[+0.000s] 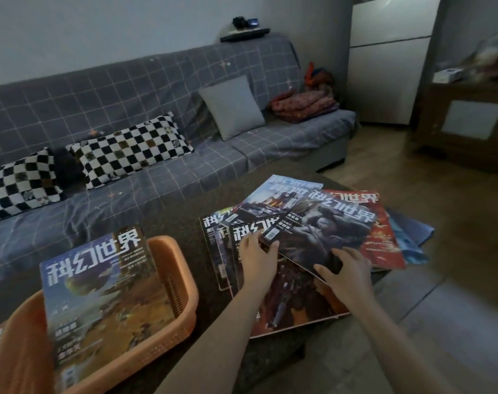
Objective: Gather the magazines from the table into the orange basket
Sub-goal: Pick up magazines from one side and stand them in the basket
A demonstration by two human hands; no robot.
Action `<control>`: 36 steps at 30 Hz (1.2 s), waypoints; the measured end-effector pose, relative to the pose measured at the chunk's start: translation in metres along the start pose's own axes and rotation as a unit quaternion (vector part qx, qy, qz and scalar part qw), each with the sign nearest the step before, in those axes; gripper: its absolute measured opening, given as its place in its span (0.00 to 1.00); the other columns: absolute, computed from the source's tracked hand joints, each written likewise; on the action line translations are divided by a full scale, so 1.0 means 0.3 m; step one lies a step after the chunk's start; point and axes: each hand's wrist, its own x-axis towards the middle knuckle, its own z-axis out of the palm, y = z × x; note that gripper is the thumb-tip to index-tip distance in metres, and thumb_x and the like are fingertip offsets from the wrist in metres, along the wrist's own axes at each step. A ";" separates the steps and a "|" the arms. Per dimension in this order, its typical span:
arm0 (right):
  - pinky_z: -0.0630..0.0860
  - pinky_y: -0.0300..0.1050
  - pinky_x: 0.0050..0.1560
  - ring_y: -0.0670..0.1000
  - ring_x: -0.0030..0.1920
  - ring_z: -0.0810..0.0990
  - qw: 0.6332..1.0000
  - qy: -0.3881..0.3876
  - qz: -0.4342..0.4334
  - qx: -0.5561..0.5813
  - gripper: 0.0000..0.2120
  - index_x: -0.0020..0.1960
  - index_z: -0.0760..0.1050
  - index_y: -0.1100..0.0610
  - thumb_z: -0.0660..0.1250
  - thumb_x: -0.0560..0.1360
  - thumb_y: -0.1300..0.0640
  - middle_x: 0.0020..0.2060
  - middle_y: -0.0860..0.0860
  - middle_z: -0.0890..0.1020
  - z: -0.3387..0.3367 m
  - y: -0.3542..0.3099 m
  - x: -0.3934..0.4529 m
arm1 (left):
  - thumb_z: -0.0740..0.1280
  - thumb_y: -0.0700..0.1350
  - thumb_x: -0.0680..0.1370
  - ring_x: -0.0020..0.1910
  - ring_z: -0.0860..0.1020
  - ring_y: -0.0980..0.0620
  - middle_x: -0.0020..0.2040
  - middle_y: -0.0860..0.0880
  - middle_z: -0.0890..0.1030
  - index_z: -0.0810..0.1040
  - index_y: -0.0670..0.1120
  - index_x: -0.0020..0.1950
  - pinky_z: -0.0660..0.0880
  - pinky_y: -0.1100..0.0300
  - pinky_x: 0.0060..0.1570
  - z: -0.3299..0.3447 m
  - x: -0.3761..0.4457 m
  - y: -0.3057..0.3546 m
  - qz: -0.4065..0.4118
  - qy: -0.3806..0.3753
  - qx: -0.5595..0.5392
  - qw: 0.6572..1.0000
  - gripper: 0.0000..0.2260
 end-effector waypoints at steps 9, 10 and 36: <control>0.60 0.51 0.69 0.58 0.72 0.54 0.998 -0.017 0.027 0.045 0.33 0.71 0.66 0.57 0.71 0.71 0.46 0.73 0.54 0.62 -0.016 0.014 0.003 | 0.74 0.45 0.74 0.44 0.76 0.58 0.57 0.47 0.81 0.79 0.44 0.57 0.68 0.71 0.38 -0.032 0.055 0.035 -0.014 0.022 0.001 1.000 0.14; 0.60 0.50 0.68 0.58 0.71 0.56 0.999 -0.012 0.025 0.047 0.33 0.71 0.67 0.57 0.72 0.70 0.46 0.72 0.54 0.64 -0.022 0.020 -0.004 | 0.75 0.45 0.73 0.40 0.76 0.59 0.54 0.48 0.82 0.78 0.44 0.57 0.67 0.71 0.34 -0.047 0.032 0.027 -0.021 0.009 0.005 1.000 0.15; 0.72 0.44 0.47 0.48 0.51 0.74 0.958 -0.057 -0.021 0.282 0.23 0.63 0.64 0.54 0.70 0.73 0.55 0.53 0.49 0.76 -0.108 -0.156 -0.199 | 0.68 0.43 0.78 0.47 0.82 0.50 0.51 0.48 0.82 0.74 0.48 0.51 0.80 0.54 0.42 -0.383 -0.243 -0.004 -0.025 -0.010 -0.220 0.975 0.04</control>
